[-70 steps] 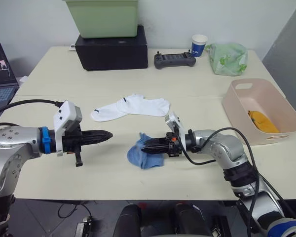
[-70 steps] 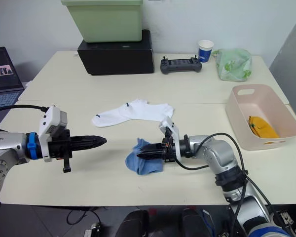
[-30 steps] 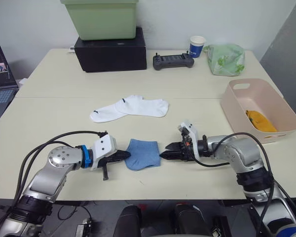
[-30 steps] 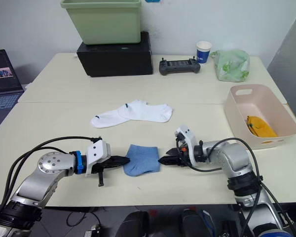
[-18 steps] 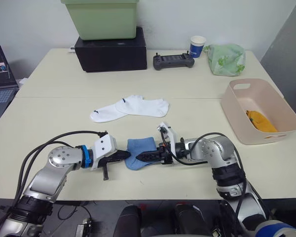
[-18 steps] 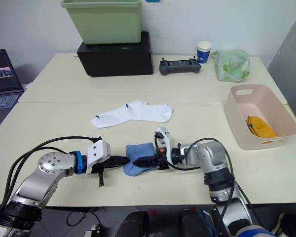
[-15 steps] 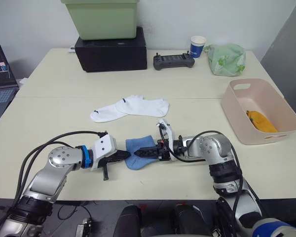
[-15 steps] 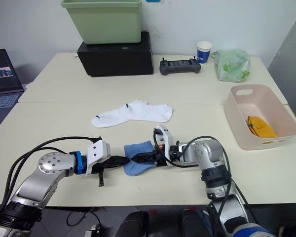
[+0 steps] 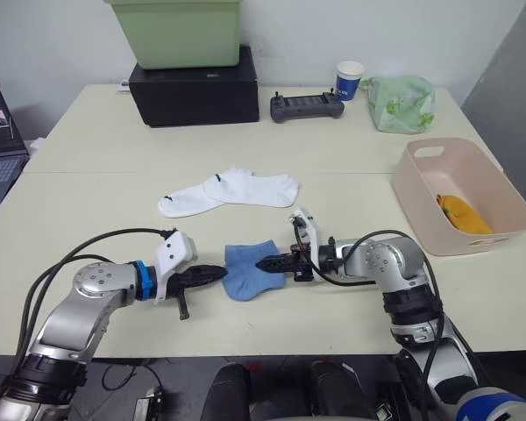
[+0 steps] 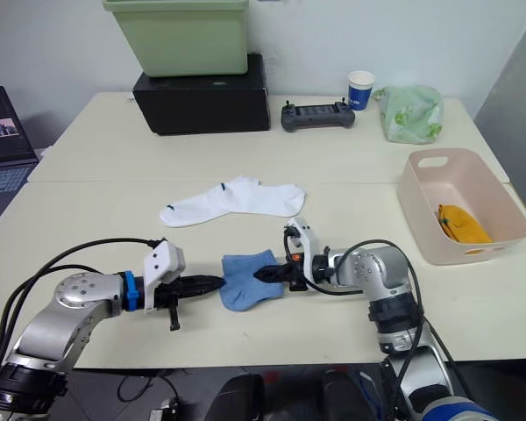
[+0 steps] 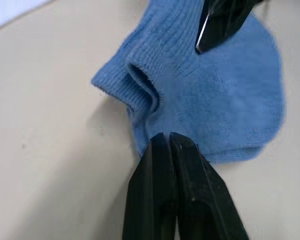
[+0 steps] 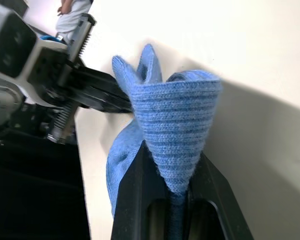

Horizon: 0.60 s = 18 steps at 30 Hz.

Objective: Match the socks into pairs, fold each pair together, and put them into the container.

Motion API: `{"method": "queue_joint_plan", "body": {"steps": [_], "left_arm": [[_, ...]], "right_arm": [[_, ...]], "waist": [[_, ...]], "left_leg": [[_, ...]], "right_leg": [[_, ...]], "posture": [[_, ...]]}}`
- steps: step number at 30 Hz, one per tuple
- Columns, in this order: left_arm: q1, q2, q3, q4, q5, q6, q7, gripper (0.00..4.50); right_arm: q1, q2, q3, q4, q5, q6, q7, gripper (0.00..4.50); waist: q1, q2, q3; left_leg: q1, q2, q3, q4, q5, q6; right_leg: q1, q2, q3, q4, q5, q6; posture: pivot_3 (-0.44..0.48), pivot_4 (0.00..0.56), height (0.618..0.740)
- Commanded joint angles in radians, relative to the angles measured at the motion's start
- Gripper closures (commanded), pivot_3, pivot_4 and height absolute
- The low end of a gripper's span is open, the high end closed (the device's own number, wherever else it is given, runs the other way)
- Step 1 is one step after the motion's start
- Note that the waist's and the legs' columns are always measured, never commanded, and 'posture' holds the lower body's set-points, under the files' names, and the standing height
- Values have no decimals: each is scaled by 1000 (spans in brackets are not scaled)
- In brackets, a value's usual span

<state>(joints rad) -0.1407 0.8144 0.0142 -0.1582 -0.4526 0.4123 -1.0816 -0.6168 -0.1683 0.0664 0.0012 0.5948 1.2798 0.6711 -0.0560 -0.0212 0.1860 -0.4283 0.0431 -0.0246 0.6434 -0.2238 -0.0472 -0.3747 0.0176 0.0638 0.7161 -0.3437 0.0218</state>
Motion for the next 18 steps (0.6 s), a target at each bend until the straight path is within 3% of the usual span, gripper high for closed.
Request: {"method": "queue_joint_plan", "body": {"steps": [1, 2, 5, 8, 11, 15, 18], "left_arm": [[-82, 31, 109, -137, -180, 158, 6, 3250], [-92, 32, 119, -152, -201, 184, 14, 2955], [-289, -43, 114, -187, -306, 288, 107, 1910], [-512, -170, 23, -147, -269, 280, 163, 958], [-650, -275, -39, -91, -211, 240, 205, 45], [-795, -414, -113, -18, -112, 159, 265, 45], [-828, -461, -154, 4, -81, 125, 245, 45]], "right_arm": [[-49, -92, -116, -152, 60, -26, 10, 4500], [-52, -105, -128, -167, 69, -25, 6, 4500], [-100, -258, -216, -252, 51, -64, -3, 4500], [-164, -442, -301, -217, -24, -176, -20, 4500], [-169, -597, -307, -157, -130, -314, -30, 4500], [-85, -836, -276, -50, -362, -633, -24, 4500], [3, -938, -226, 42, -494, -861, -4, 4500]], "waist": [[9, 0, 1], [10, 0, 1], [20, 0, 1], [30, 0, 2], [30, -1, 1], [29, -1, 2], [20, -1, 1]], "left_leg": [[-2, 0, -1, 1, 0, 0], [-3, -1, -2, 2, 0, 0], [-3, -3, -2, 2, 0, 0], [-4, -7, -1, 2, 0, 0], [-4, -13, 0, 2, 0, 0], [-6, -14, 1, 2, 0, 0], [-5, -14, 3, 1, 0, 0]], "right_leg": [[-1, 0, -2, 0, 0, 0], [-2, -1, -2, 0, 0, 0], [0, -1, -2, -1, 0, 0], [0, -1, -4, -2, 0, 0], [1, -5, -2, -5, -1, 2], [1, -6, 1, -8, -1, 2], [1, -5, 4, -9, -1, 2]], "posture": [[0, 150, 740], [0, 150, 740], [0, 150, 740], [0, 150, 740], [0, 150, 740], [0, 150, 740], [0, 150, 740]]}}
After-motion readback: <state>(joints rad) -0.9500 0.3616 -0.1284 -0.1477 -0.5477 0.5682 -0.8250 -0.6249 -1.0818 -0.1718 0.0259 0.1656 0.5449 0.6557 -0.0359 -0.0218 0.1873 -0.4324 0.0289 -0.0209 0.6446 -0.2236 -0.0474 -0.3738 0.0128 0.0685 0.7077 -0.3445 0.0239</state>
